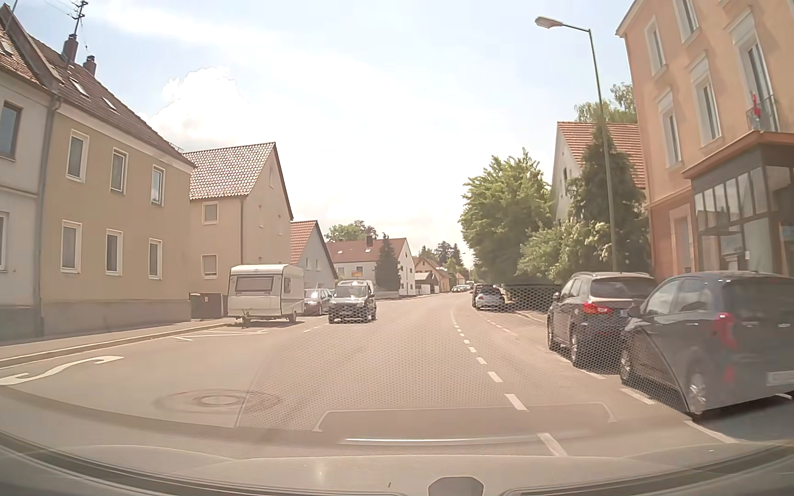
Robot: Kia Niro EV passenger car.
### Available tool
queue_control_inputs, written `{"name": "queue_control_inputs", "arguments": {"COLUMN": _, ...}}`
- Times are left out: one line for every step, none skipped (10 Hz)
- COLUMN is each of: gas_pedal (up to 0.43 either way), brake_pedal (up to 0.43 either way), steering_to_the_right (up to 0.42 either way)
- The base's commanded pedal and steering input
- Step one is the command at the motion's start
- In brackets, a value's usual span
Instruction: Follow the waypoints while adhering to traffic rules and regulations
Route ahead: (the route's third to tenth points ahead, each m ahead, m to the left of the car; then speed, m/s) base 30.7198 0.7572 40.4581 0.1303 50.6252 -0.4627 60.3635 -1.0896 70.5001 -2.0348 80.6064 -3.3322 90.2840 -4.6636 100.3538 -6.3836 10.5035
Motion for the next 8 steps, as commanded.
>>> {"name": "queue_control_inputs", "arguments": {"gas_pedal": 0.197, "brake_pedal": 0.000, "steering_to_the_right": 0.005}}
{"name": "queue_control_inputs", "arguments": {"gas_pedal": 0.197, "brake_pedal": 0.000, "steering_to_the_right": 0.004}}
{"name": "queue_control_inputs", "arguments": {"gas_pedal": 0.197, "brake_pedal": 0.000, "steering_to_the_right": 0.004}}
{"name": "queue_control_inputs", "arguments": {"gas_pedal": 0.197, "brake_pedal": 0.000, "steering_to_the_right": 0.003}}
{"name": "queue_control_inputs", "arguments": {"gas_pedal": 0.197, "brake_pedal": 0.000, "steering_to_the_right": 0.003}}
{"name": "queue_control_inputs", "arguments": {"gas_pedal": 0.209, "brake_pedal": 0.000, "steering_to_the_right": 0.003}}
{"name": "queue_control_inputs", "arguments": {"gas_pedal": 0.220, "brake_pedal": 0.000, "steering_to_the_right": 0.003}}
{"name": "queue_control_inputs", "arguments": {"gas_pedal": 0.220, "brake_pedal": 0.000, "steering_to_the_right": 0.003}}
